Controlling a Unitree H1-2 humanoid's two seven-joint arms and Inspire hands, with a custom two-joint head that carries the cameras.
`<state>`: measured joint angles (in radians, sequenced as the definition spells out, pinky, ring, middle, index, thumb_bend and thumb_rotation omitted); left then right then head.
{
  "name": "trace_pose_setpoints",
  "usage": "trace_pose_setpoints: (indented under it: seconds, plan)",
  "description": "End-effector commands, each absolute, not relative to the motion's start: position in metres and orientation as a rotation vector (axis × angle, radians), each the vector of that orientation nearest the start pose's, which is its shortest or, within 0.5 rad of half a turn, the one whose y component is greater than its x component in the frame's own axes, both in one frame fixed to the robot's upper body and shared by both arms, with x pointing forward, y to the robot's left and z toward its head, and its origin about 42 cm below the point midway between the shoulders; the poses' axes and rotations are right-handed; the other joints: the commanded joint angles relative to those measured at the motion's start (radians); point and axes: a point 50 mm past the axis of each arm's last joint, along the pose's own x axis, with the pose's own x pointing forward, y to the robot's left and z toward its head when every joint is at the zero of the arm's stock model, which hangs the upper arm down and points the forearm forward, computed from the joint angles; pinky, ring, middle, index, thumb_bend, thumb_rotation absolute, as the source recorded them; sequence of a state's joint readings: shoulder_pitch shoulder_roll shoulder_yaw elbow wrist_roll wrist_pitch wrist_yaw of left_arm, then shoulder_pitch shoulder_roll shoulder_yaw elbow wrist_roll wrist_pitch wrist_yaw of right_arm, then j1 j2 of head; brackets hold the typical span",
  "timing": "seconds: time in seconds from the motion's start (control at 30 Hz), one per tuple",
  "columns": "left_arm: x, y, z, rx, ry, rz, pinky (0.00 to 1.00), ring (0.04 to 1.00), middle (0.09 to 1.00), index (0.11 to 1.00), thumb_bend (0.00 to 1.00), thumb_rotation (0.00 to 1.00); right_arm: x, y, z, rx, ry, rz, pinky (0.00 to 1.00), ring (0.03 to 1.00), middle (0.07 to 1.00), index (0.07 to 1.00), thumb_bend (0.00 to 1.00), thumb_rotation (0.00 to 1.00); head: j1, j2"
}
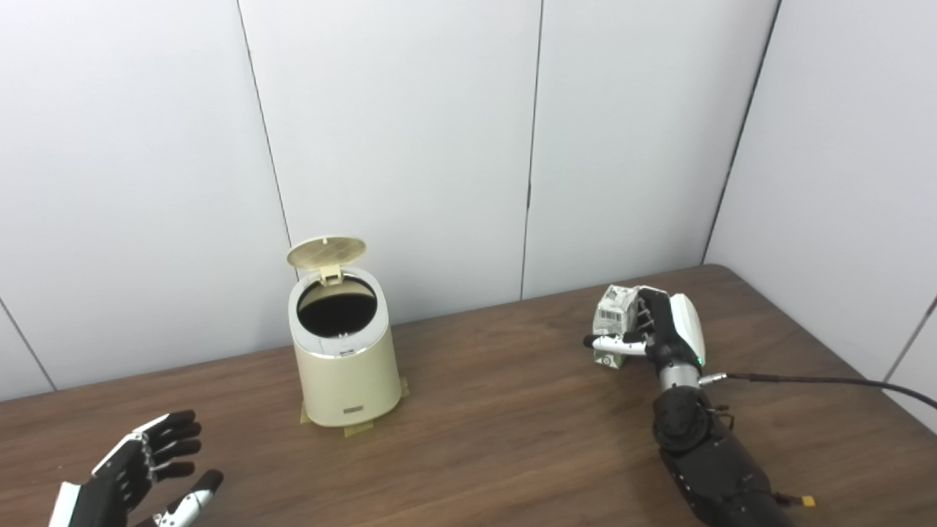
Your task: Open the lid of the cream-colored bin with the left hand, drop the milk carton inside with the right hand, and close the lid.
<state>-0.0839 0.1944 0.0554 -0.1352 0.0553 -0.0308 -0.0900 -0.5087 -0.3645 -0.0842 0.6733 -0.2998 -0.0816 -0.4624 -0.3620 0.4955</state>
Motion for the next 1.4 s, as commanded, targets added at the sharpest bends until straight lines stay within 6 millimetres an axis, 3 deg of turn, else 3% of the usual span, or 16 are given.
trace_pose_setpoints:
  seconds: [0.0,0.2,0.33,0.6,0.9,1.37]
  plan:
    - [0.313,0.269,0.180,0.281,-0.326,-0.059,0.64,0.714,0.739,0.745,0.54,0.00,0.449,-0.369,0.205,-0.589,-0.260,-0.546,0.33,0.381,0.447,0.520,0.53,0.00,0.000,0.001]
    - [0.314,0.269,0.175,0.312,-0.317,-0.053,0.65,0.700,0.723,0.734,0.54,0.00,0.443,-0.312,0.263,-0.522,-0.402,-0.421,0.33,0.377,0.441,0.522,0.52,0.00,0.032,-0.005]
    - [0.313,0.266,0.173,0.312,-0.298,-0.047,0.66,0.707,0.721,0.732,0.55,0.00,0.445,-0.287,0.285,-0.510,-0.435,-0.335,0.30,0.361,0.437,0.520,0.53,0.00,0.060,-0.008]
    - [0.314,0.255,0.166,0.298,-0.282,-0.053,0.64,0.710,0.727,0.739,0.57,0.00,0.446,-0.218,0.325,-0.469,-0.491,-0.174,0.31,0.363,0.451,0.509,0.53,0.00,0.146,-0.015]
    - [0.315,0.235,0.160,0.292,-0.278,-0.031,0.63,0.704,0.729,0.742,0.60,0.02,0.454,-0.166,0.327,-0.426,-0.500,-0.083,0.30,0.343,0.439,0.521,0.53,0.00,0.249,-0.018]
    - [0.318,0.209,0.156,0.248,-0.280,-0.016,0.65,0.705,0.720,0.744,0.63,0.07,0.467,-0.131,0.315,-0.432,-0.489,-0.016,0.29,0.349,0.446,0.519,0.53,0.00,0.362,-0.016]
